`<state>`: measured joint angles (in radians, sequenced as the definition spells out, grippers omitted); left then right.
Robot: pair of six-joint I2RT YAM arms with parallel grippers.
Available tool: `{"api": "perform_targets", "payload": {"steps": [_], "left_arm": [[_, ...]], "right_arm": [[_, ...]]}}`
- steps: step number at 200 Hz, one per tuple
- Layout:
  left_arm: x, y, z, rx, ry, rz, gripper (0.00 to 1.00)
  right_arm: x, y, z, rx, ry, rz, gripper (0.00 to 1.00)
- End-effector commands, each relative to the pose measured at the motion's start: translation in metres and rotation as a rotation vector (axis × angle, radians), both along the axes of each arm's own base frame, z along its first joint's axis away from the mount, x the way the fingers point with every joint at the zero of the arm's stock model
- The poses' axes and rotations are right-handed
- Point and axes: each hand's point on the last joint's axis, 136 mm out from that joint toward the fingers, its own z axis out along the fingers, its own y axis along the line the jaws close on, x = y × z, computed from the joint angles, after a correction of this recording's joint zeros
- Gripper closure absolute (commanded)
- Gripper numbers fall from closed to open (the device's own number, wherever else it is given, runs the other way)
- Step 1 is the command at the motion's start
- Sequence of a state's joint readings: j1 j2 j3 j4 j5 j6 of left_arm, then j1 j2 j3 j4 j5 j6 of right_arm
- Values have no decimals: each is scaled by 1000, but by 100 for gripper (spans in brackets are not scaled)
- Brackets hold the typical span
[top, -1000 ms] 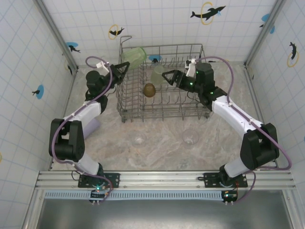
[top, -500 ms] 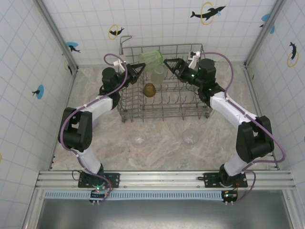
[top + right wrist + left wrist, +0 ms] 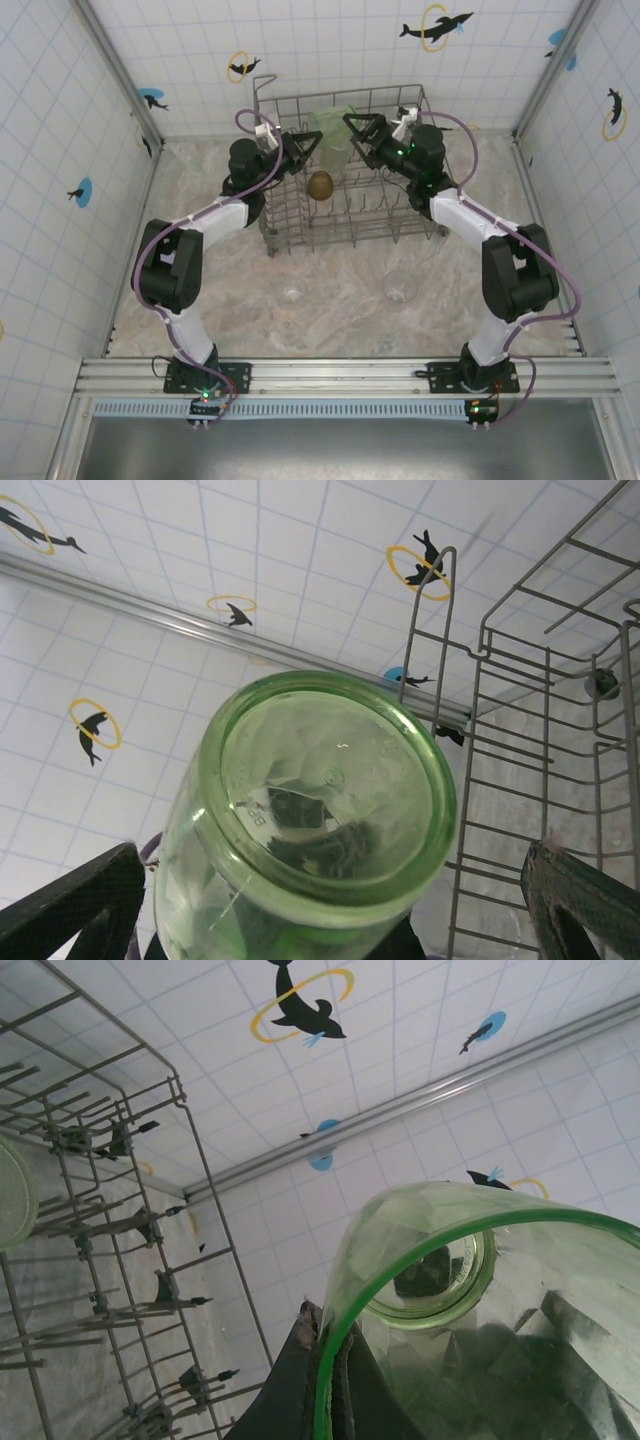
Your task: Load the cups into the dish rack
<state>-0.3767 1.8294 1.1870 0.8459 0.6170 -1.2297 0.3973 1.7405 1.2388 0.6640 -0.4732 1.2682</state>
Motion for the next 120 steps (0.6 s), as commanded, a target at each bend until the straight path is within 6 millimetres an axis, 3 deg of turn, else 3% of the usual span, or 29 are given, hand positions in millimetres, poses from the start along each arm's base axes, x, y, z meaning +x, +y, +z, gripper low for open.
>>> {"api": "perform_targets", "payload": {"steps": [1, 63, 120], "left_arm": [[2, -9, 14, -15, -72, -8, 100], [-1, -17, 6, -4, -60, -31, 100], [-2, -19, 1, 13, -48, -39, 100]], "right_arm": [[6, -3, 38, 96, -85, -13, 0], [20, 8, 37, 181, -65, 8, 0], [22, 11, 34, 169, -67, -3, 23]]}}
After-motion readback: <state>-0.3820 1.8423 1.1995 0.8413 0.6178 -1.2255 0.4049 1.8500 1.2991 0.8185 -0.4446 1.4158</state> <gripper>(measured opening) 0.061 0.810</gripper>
